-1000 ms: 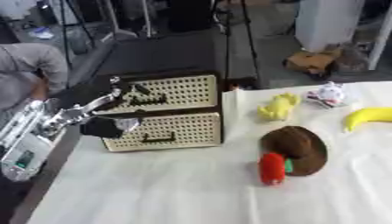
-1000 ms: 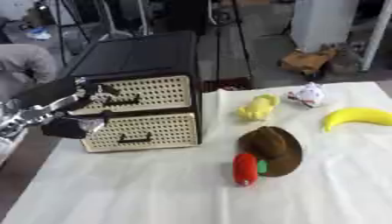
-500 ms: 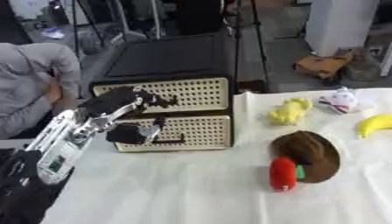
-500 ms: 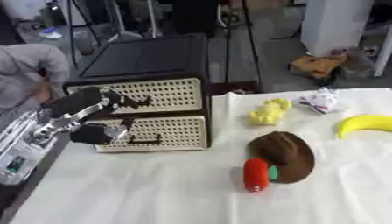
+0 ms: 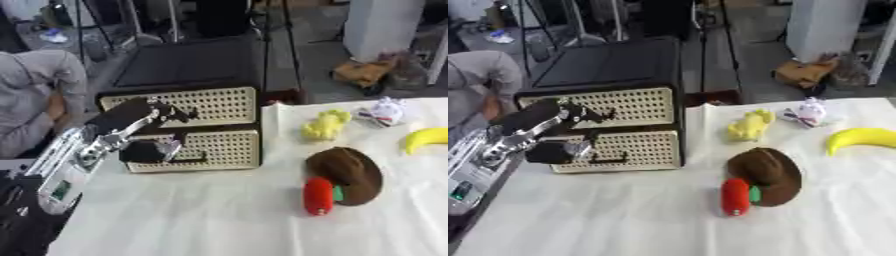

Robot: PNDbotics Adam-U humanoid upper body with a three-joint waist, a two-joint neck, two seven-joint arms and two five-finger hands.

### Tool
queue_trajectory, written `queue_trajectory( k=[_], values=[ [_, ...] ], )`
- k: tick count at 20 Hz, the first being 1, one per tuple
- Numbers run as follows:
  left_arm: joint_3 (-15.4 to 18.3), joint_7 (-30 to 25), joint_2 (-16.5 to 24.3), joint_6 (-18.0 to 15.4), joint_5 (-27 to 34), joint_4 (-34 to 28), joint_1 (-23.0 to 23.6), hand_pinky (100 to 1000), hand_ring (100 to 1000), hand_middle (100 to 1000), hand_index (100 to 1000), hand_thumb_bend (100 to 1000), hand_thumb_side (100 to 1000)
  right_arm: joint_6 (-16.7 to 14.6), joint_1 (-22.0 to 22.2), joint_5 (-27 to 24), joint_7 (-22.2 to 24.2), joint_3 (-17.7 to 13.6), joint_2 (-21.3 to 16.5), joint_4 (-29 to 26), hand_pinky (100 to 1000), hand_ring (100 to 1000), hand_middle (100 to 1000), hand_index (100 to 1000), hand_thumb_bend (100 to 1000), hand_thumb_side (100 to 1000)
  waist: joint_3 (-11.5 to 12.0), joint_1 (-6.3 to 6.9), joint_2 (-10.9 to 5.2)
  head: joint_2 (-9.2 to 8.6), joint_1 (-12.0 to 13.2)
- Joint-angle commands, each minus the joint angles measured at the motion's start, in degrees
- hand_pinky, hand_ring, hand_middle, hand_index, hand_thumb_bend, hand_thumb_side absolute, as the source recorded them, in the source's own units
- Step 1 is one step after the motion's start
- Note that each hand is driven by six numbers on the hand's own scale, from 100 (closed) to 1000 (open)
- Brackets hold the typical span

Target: Pick up objects from table and place into drawer.

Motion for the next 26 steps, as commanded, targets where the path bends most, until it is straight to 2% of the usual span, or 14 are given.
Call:
queue_trajectory(
  k=[1, 7, 15, 19, 20, 23, 26],
  values=[
    [0.0, -0.8, 0.4, -0.3, -1.3, 1.2, -0.9, 100, 100, 100, 759, 100, 643, -0.2, -1.0, 0.0, 0.1, -0.5, -0.7, -0.9, 580, 732, 605, 737, 100, 845, 0.0, -0.34, -0.62, -0.28, 0.2],
    [-0.8, -1.1, -1.0, -1.0, -3.5, 4.4, -0.8, 100, 100, 100, 765, 100, 641, -0.1, -1.3, 0.0, 0.3, -0.6, -0.7, -0.9, 580, 733, 605, 737, 100, 844, 0.1, -0.35, -0.10, -0.63, -0.1],
    [-1.1, -0.7, -1.8, -1.6, -4.6, 7.1, -0.8, 100, 100, 100, 859, 100, 641, -0.4, -1.6, 0.1, 0.3, -0.7, -0.6, -0.9, 581, 734, 604, 737, 100, 848, -0.4, -0.72, 0.86, -1.91, 0.2],
    [-1.1, -0.8, -2.2, -2.0, -4.7, 8.0, -0.9, 100, 100, 100, 865, 100, 641, -0.4, -1.8, 0.1, 0.4, -0.7, -0.6, -0.9, 580, 734, 603, 737, 100, 870, -0.7, -0.82, 1.12, -2.39, 0.2],
    [-1.1, -1.0, -2.3, -1.9, -4.2, 8.4, -0.9, 100, 100, 100, 940, 100, 646, -0.5, -1.8, 0.2, 0.4, -0.8, -0.6, -0.9, 580, 734, 604, 737, 100, 852, -0.9, -0.89, 1.36, -2.75, 0.3],
    [-1.0, -1.0, -2.5, -1.5, -5.6, 9.3, -1.3, 100, 100, 100, 902, 100, 659, -0.6, -1.8, 0.2, 0.5, -0.9, -0.5, -0.9, 581, 735, 603, 737, 100, 848, -1.4, -0.95, 1.86, -3.29, 0.5],
    [-0.9, -0.1, -2.6, -1.3, -7.5, 10.0, -1.4, 100, 100, 100, 900, 100, 659, -0.6, -1.8, 0.2, 0.7, -0.9, -0.5, -0.9, 581, 736, 603, 737, 100, 847, -1.6, -0.93, 2.16, -3.58, 0.6]
  ],
)
